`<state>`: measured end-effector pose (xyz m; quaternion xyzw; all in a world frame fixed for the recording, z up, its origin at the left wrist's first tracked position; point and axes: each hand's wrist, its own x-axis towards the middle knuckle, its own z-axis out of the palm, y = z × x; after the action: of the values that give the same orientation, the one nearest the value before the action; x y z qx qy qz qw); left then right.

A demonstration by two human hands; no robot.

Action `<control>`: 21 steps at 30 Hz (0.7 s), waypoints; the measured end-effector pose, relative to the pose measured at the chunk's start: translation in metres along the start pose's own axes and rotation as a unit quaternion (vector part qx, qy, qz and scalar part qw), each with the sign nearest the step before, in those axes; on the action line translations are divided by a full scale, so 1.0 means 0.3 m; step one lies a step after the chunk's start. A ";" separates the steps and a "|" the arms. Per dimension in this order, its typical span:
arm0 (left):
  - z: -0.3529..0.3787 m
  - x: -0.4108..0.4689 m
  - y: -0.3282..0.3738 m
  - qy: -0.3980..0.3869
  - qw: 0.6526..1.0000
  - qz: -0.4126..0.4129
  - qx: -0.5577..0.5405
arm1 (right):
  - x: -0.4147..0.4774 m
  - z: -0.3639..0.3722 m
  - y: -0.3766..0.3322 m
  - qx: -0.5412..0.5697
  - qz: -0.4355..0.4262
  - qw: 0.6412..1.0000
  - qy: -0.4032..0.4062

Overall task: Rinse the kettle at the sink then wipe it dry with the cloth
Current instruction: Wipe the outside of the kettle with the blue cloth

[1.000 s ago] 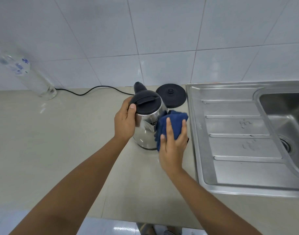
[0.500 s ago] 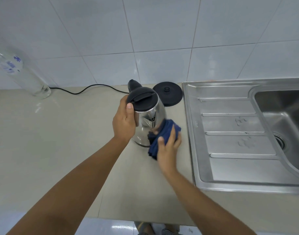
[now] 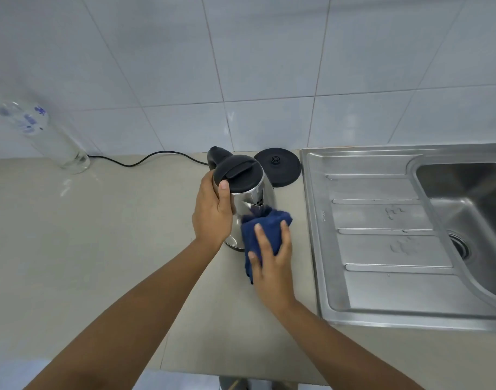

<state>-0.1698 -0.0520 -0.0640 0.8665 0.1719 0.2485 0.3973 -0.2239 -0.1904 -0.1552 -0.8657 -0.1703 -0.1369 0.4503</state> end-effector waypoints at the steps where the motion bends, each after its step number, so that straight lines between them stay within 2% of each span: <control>1: 0.005 -0.003 0.013 0.004 1.000 -0.003 -0.002 | -0.017 0.007 0.004 -0.034 -0.025 0.999 -0.007; 3: 0.017 -0.015 0.037 0.006 1.000 0.000 0.005 | -0.028 -0.001 0.015 -0.070 -0.038 0.997 -0.012; 9: 0.010 -0.014 0.042 -0.015 1.000 -0.012 0.005 | 0.048 -0.165 0.048 -0.122 0.000 0.992 0.018; 11: -0.007 0.007 0.040 -0.007 1.000 0.016 0.012 | 0.069 -0.213 0.051 -0.154 0.011 0.988 0.007; 14: -0.037 0.071 0.046 -0.010 0.997 0.063 0.038 | 0.078 -0.257 0.065 -0.228 0.047 0.971 -0.050; 17: -0.061 0.162 0.041 -0.056 0.991 0.083 0.086 | 0.079 -0.270 0.101 -0.303 0.115 0.937 -0.131; 21: -0.081 0.201 0.025 -0.112 0.983 0.103 0.099 | 0.085 -0.262 0.140 -0.332 0.181 0.909 -0.178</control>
<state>-0.1334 -0.0121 -0.0268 0.9370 0.0597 0.1712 0.2985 -0.1899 -0.2734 -0.1321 -0.9911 -0.0333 0.0547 0.1164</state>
